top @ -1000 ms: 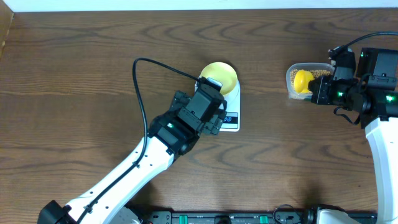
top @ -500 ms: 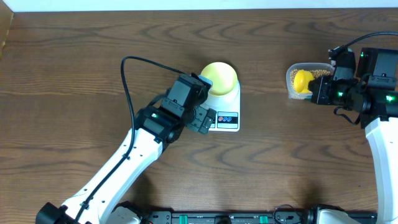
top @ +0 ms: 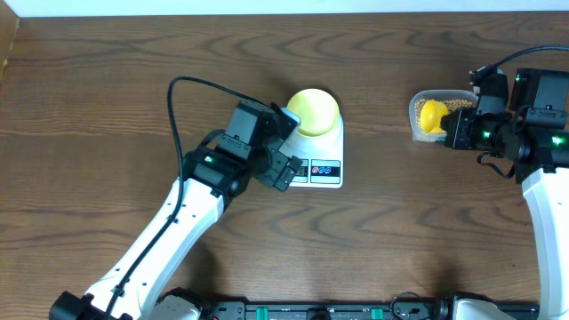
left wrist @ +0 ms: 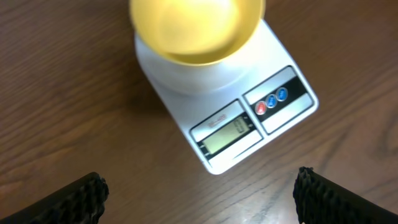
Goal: Scoop item into bowl and weigh 50g on scale
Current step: 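Lift the left gripper off the scale and retract it left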
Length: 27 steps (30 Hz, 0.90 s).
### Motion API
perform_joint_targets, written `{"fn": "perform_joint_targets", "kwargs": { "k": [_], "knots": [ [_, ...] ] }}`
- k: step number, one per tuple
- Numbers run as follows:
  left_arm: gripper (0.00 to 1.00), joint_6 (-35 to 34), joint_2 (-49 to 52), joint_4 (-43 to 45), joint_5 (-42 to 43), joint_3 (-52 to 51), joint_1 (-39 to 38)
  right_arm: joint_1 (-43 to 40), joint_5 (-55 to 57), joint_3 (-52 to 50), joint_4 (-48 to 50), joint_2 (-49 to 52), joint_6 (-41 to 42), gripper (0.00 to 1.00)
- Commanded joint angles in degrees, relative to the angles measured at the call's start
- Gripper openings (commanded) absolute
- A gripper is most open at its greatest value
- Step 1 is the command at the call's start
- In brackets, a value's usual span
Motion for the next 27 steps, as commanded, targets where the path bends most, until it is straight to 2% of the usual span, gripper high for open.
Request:
{"fn": "perform_joint_targets", "kwargs": {
  "k": [1, 8, 10, 12, 15, 23, 27],
  "knots": [
    [0.98, 1.2, -0.8, -0.2, 0.3, -0.9, 1.2, 0.0, -0.1, 0.7, -0.1, 0.0, -0.7, 0.01],
    [0.98, 1.1, -0.7, -0.2, 0.4, -0.9, 1.2, 0.2, -0.1, 0.7, -0.3, 0.0, -0.7, 0.01],
    [0.98, -2.4, -0.7, 0.2, 3.9, -0.9, 1.2, 0.2, -0.1, 0.7, -0.3, 0.0, -0.7, 0.01],
    [0.98, -4.5, -0.8, 4.2, 8.9, -0.9, 1.2, 0.2, -0.1, 0.7, -0.4, 0.0, -0.7, 0.01],
    [0.98, -4.5, -0.8, 8.0, 9.3, -0.9, 1.2, 0.2, -0.1, 0.7, -0.4, 0.0, -0.7, 0.01],
    [0.97, -5.2, -0.8, 7.3, 9.7, -0.9, 1.2, 0.2, -0.1, 0.7, -0.4, 0.0, -0.7, 0.01],
    [0.98, -0.8, -3.3, 6.2, 9.7, -0.8, 2.1, 0.2, -0.1, 0.7, -0.4, 0.0, -0.7, 0.01]
  ]
}}
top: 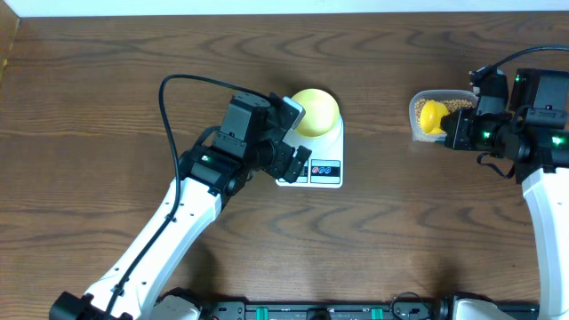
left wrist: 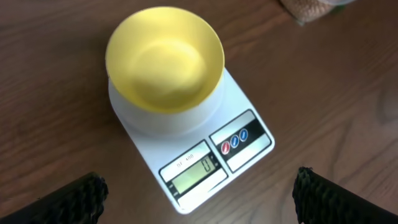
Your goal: Scoop item into bowl and weigh 50g on scale
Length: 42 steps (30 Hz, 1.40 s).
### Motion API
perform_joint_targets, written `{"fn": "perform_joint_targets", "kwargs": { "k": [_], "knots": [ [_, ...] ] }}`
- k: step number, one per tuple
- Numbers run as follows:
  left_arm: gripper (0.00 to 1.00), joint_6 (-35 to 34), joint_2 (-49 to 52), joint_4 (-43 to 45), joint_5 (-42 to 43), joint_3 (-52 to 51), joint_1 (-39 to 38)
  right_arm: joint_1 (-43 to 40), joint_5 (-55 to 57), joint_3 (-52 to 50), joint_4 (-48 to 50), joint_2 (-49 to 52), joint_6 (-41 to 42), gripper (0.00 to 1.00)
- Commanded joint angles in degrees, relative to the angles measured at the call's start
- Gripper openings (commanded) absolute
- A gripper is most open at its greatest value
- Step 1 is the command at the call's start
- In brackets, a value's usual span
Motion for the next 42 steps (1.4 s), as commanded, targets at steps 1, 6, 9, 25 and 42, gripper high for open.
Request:
{"fn": "perform_joint_targets", "kwargs": {
  "k": [1, 6, 9, 25, 42],
  "knots": [
    [0.98, 3.9, -4.6, -1.6, 0.9, -0.5, 1.9, 0.2, -0.1, 0.7, -0.2, 0.0, -0.7, 0.01],
    [0.98, 11.2, -14.5, -4.9, 3.7, -0.5, 10.0, 0.2, -0.1, 0.7, -0.1, 0.0, -0.7, 0.01],
    [0.98, 17.1, -20.1, -8.0, 9.2, -0.5, 15.9, 0.3, -0.1, 0.7, 0.0, 0.0, -0.7, 0.01],
    [0.97, 39.4, -13.9, -26.7, 25.8, -1.1, 21.9, 0.4, -0.1, 0.7, -0.4, 0.0, -0.7, 0.01],
    [0.98, 28.6, -8.3, -12.3, 17.1, -1.1, 21.9, 0.4, -0.1, 0.7, -0.1, 0.0, -0.7, 0.01]
  ]
}}
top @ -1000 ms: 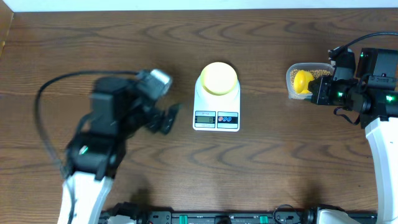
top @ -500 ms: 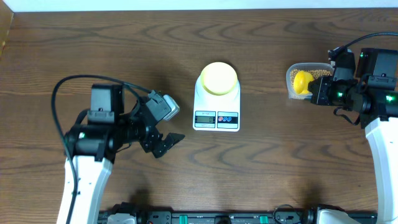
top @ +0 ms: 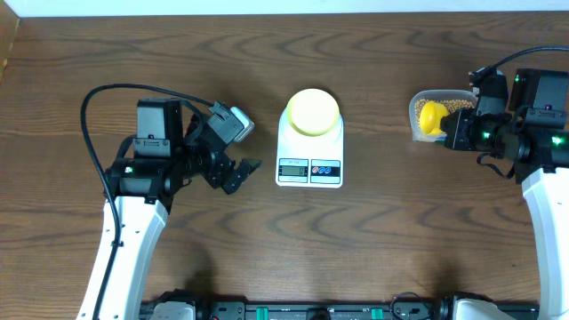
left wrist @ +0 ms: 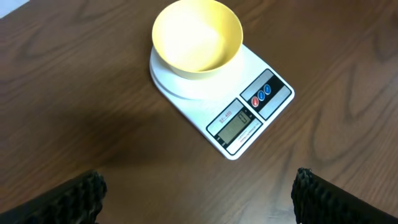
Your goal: Scoop item into bowl and weigh 50g on scale
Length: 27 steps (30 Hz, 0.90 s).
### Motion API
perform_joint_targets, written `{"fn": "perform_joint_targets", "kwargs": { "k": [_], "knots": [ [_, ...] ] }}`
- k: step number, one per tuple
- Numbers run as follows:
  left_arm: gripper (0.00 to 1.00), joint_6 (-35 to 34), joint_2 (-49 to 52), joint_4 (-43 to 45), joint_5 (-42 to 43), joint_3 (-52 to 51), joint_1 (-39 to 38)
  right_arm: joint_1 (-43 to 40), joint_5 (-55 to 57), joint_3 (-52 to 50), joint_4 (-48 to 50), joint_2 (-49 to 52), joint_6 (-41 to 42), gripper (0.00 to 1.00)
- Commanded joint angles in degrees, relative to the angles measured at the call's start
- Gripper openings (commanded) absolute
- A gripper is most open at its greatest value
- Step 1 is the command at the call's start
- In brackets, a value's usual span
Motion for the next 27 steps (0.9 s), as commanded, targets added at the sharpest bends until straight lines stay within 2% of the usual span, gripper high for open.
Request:
{"fn": "perform_joint_targets", "kwargs": {
  "k": [1, 27],
  "knots": [
    [0.98, -1.0, 0.3, -0.2, -0.7, -0.6, 0.3, 0.3, -0.1, 0.7, 0.1, 0.0, -0.7, 0.01],
    [0.98, -1.0, 1.2, -0.6, -0.9, -0.6, 0.3, 0.3, 0.2, 0.7, 0.3, 0.0, -0.7, 0.01]
  ]
}}
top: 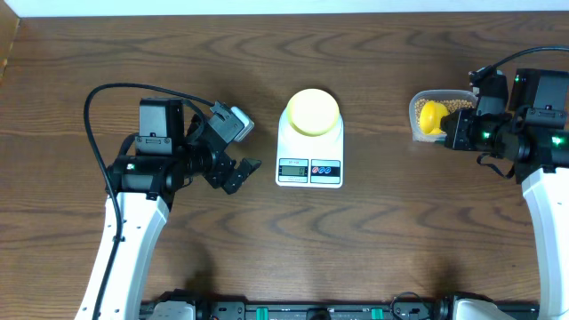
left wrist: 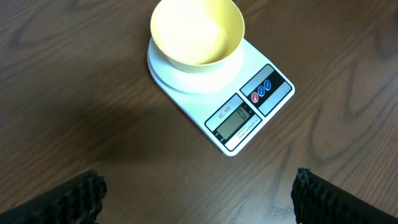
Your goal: Scoop item into bowl and weigh 50g on scale
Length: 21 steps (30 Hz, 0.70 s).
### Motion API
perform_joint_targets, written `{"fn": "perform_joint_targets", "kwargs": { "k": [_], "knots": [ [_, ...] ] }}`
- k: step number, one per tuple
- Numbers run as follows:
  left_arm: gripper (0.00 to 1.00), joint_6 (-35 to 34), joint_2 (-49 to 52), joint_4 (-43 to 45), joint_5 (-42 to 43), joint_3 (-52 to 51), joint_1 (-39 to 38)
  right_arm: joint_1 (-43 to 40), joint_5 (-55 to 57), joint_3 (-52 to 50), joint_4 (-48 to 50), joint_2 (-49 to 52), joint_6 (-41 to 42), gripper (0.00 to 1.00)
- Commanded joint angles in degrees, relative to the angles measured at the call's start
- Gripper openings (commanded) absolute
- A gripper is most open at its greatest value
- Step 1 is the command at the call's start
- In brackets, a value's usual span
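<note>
A yellow bowl (top: 312,111) stands empty on the white scale (top: 310,169) in the middle of the table. The left wrist view shows the bowl (left wrist: 197,32) and the scale's display (left wrist: 234,119) reading 0. My left gripper (top: 242,147) hangs wide open to the left of the scale, its fingers (left wrist: 68,199) far apart over bare wood. At the right, my right gripper (top: 455,130) is shut on a yellow scoop (top: 432,116) that sits in a clear container of grains (top: 442,102).
The table is dark brown wood (top: 373,240). A black cable (top: 116,93) loops over the left arm. The table's far edge runs along the top of the overhead view.
My left arm has shifted very slightly towards the scale. The bowl, the scale, the scoop and the right arm stand as before.
My left gripper was open low over the scale's front, by the display. Then it was a little higher and the display read 0. After that it was well to the left of the scale, where it stays. The right gripper kept the scoop at the container throughout.
</note>
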Motion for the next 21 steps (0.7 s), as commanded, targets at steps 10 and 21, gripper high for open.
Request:
{"fn": "perform_joint_targets", "kwargs": {
  "k": [10, 21],
  "knots": [
    [0.98, -0.3, 0.1, -0.2, -0.5, -0.6, 0.3, 0.3, 3.4, 1.3, 6.5, 0.0, 4.5, 0.01],
    [0.97, -0.3, 0.1, -0.1, -0.5, -0.6, 0.3, -0.4, 6.1, 14.9, 3.9, 8.6, 13.6, 0.01]
  ]
}}
